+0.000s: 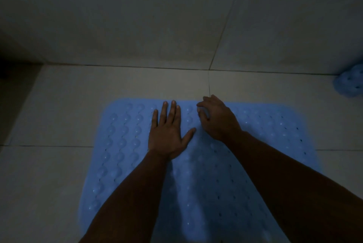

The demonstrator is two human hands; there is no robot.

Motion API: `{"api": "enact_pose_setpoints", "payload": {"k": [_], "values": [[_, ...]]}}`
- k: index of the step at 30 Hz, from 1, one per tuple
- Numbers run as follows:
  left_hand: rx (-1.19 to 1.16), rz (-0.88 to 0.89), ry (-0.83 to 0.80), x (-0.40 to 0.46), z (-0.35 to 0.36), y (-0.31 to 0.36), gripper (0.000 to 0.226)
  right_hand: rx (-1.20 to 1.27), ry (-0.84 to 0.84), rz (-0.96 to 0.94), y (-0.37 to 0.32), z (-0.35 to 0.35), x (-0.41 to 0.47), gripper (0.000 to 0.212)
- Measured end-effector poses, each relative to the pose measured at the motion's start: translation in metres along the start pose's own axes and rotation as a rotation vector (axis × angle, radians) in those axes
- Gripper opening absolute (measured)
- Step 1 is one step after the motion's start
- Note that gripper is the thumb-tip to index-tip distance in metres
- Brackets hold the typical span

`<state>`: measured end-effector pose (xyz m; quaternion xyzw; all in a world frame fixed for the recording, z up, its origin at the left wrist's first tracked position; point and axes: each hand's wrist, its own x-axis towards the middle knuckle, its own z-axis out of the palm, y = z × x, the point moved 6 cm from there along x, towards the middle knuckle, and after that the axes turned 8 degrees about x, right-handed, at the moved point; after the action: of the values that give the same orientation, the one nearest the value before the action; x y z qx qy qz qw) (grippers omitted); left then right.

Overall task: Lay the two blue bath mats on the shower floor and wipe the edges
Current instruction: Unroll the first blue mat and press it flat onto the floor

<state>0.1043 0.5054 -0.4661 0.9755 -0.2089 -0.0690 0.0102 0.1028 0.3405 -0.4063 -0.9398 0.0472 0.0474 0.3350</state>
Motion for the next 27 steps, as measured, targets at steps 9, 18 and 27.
{"api": "enact_pose_setpoints", "payload": {"k": [9,18,27], "values": [[-0.125,0.03,-0.312,0.035,-0.06,-0.008,0.066,-0.127,-0.157,0.125,-0.022,-0.01,0.018,0.044],[-0.028,-0.024,-0.076,0.003,-0.071,-0.014,0.066,-0.344,-0.185,0.07,-0.016,0.075,-0.013,0.072],[0.019,-0.084,0.068,0.011,-0.043,-0.05,0.073,-0.358,0.063,-0.023,-0.007,0.084,-0.018,0.081]]}}
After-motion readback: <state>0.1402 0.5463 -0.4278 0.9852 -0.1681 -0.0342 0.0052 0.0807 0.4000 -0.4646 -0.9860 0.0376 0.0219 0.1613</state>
